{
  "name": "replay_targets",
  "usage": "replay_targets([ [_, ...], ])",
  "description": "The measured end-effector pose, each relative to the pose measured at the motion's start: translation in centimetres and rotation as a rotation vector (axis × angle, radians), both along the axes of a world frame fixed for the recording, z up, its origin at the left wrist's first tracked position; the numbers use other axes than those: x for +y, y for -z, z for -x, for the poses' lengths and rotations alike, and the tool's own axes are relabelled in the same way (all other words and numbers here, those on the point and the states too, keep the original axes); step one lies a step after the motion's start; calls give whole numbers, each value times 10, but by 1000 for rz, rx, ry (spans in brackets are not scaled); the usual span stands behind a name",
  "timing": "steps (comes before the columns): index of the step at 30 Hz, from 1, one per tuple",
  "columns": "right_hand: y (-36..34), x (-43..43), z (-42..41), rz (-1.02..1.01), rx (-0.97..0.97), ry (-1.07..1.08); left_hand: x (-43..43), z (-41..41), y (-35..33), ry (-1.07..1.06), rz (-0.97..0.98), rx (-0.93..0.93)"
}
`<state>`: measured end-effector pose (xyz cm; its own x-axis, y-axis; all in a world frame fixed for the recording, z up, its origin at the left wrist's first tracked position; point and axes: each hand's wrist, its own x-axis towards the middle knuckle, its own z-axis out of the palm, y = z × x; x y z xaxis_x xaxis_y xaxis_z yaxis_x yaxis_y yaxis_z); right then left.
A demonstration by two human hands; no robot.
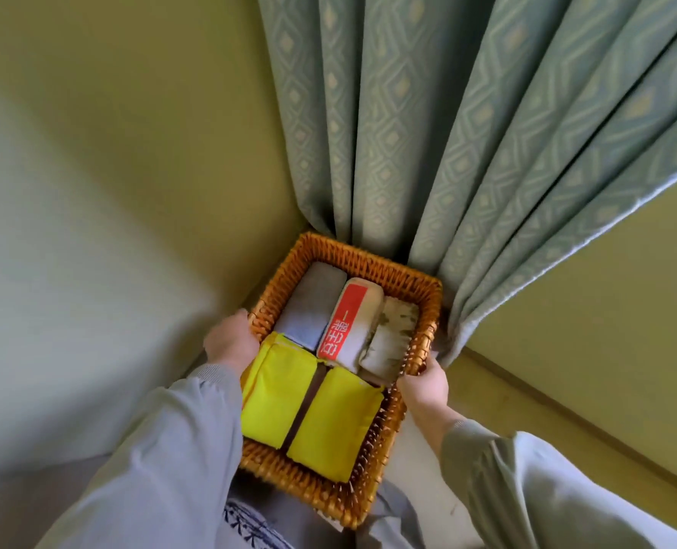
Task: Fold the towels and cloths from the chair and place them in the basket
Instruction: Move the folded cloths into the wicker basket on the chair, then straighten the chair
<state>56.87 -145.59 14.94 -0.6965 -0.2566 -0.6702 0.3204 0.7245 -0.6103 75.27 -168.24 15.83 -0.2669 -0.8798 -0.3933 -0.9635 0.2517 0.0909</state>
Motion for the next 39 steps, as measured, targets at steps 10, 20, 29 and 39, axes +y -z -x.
replay_targets([
  [10, 7, -26, 0, -36, -34, -77, -30, 19, 10, -40, -73, 48],
  [20, -20, -17, 21, -58, -30, -118, 36, 63, -17, 109, -85, 163],
  [29, -90, 81, 90, -203, 368, -168, 161, 159, -72, 729, -157, 474],
  [39, -161, 272, 165, -305, 757, 107, 326, 303, -138, 1218, -103, 452],
])
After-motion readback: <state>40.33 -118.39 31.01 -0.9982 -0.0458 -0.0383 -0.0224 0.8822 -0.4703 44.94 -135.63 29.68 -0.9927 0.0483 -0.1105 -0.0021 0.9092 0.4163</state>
